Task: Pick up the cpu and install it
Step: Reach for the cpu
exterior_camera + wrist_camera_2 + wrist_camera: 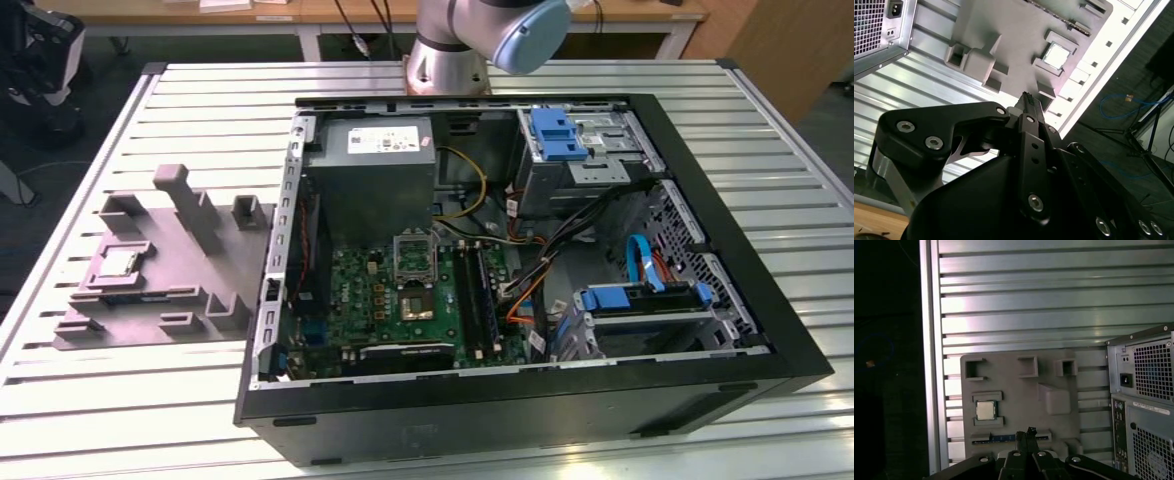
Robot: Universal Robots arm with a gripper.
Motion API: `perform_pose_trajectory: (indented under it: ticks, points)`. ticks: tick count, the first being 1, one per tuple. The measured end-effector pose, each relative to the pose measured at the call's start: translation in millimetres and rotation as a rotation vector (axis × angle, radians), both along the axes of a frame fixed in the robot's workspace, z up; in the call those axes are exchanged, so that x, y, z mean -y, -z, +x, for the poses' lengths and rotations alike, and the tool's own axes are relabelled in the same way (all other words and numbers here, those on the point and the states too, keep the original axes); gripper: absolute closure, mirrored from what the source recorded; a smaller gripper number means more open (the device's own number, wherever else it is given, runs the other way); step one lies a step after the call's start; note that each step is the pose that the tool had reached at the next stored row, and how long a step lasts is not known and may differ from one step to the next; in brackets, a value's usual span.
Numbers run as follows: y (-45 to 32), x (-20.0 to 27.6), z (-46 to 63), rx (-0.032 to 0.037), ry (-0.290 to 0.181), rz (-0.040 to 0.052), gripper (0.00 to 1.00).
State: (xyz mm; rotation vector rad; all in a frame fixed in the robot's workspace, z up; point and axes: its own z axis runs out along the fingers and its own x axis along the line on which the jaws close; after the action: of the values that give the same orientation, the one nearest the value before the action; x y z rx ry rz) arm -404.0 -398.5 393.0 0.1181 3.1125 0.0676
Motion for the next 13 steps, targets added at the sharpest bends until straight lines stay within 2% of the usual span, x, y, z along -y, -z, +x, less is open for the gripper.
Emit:
perform_pose_trajectory:
  ticks: [13]
  points:
    - [0.0,-0.1,-2.3,0.0001,0.0,0.0,0.89]
